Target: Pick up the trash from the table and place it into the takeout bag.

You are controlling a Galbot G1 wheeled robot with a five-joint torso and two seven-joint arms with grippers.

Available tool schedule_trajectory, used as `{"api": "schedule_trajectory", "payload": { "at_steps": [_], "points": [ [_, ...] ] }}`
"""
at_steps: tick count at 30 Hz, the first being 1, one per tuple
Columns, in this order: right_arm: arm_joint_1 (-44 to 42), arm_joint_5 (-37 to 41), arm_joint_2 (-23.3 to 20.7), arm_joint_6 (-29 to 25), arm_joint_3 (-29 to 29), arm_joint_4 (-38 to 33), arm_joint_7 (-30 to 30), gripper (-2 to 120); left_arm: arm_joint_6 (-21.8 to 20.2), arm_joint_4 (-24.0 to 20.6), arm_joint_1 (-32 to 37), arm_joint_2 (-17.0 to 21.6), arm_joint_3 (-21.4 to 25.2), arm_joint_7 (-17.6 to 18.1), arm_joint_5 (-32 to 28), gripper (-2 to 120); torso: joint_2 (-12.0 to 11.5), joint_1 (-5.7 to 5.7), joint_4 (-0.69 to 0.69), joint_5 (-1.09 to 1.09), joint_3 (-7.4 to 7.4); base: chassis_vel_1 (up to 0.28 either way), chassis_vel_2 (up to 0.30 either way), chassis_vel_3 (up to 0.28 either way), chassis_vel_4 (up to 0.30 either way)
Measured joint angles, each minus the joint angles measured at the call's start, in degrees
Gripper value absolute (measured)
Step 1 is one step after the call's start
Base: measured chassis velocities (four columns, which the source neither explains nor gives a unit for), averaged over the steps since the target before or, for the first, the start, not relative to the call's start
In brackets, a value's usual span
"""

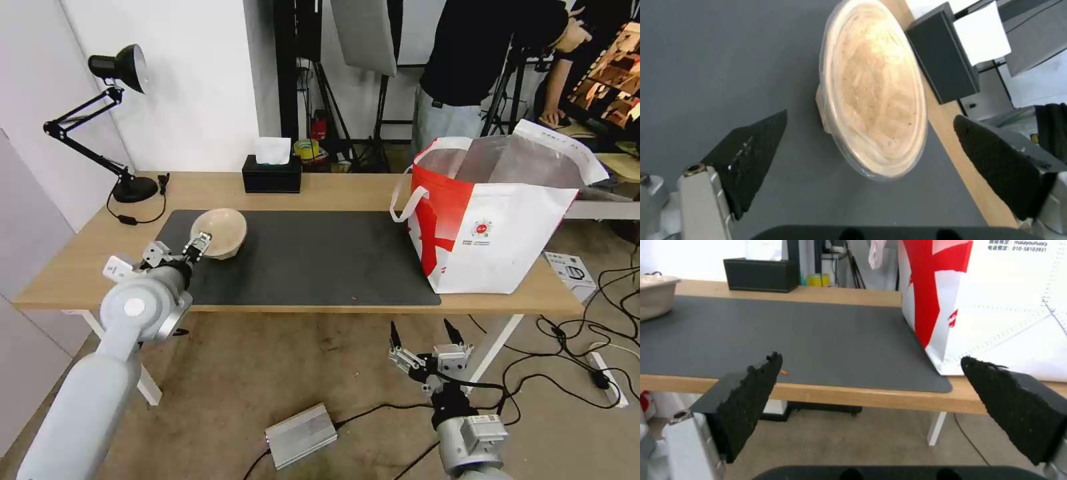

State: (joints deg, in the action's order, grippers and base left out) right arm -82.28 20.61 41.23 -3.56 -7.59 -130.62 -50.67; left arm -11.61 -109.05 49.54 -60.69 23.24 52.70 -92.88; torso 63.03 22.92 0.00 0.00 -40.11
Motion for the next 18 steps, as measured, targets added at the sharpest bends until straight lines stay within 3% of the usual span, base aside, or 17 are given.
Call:
{"api": "schedule_trajectory", "payload": {
  "at_steps": [18],
  "points": [
    [0.0,0.0,0.0,0.0,0.0,0.0,0.0,100,-0.6,10.6,-8.5,-2.5,-5.6,-0.7,0.7,100,0.0,0.0,0.0,0.0,0.01,0.0,0.0,0.0,0.0]
  ]
}}
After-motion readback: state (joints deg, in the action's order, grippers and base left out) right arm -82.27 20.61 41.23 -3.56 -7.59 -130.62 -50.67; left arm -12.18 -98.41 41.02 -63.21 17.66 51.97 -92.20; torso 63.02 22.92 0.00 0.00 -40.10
